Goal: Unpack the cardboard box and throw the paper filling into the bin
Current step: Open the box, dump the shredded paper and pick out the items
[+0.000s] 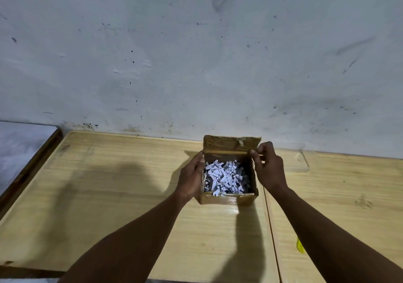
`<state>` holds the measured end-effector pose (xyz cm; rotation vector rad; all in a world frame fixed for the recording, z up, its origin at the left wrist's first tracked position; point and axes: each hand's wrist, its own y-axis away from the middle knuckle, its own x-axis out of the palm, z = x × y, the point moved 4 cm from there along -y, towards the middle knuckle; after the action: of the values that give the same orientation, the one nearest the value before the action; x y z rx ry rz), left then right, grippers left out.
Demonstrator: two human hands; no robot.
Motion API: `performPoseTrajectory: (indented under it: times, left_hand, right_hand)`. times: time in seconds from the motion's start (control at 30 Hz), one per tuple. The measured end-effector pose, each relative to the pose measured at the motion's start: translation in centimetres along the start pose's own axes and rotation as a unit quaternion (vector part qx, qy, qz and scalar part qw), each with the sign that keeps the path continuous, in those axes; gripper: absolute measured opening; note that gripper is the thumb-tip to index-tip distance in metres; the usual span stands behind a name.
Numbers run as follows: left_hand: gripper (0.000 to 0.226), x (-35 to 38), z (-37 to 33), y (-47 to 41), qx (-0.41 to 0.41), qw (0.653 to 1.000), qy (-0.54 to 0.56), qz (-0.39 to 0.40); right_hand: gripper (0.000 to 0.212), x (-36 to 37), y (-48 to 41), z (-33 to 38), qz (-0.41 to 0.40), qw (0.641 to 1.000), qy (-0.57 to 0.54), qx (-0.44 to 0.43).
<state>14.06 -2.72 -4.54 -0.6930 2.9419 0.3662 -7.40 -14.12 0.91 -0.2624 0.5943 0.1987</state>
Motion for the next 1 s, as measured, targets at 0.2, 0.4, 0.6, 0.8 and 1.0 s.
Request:
performPoseTrajectory:
  times: [0.2, 0.4, 0.6, 0.8, 1.0]
  left_hand:
    - [0.051, 1.8, 0.0, -0.3, -0.012, 0.998, -0.019, 0.051]
    - [0.052, 2.9, -0.2, -1.5, 0.008, 1.000, -0.013, 0.007]
    - [0.054, 2.5, -1.1, -4.1, 0.021, 1.000, -0.018, -0.011]
    - [0.056, 2.3, -1.9, -5.9, 0.025, 0.999, -0.039, -0.006]
    - [0.056, 2.2, -1.8, -6.0, 0.020, 0.999, -0.042, -0.003]
  right_hand:
    - [0.065, 2.1, 2.1, -2.0, 0.133, 0.991, -0.005, -0.012]
    - [0.076, 3.5, 1.5, -1.8, 0.122, 0.992, -0.014, -0.021]
    - [0.078, 4.8, -1.4, -1.7, 0.140, 0.990, -0.023, -0.020]
    - [0.080, 5.7, -3.6, -2.3, 0.147, 0.989, -0.018, -0.016]
    - [0.078, 4.5, -3.5, -1.9, 0.085, 0.995, 0.036, -0.023]
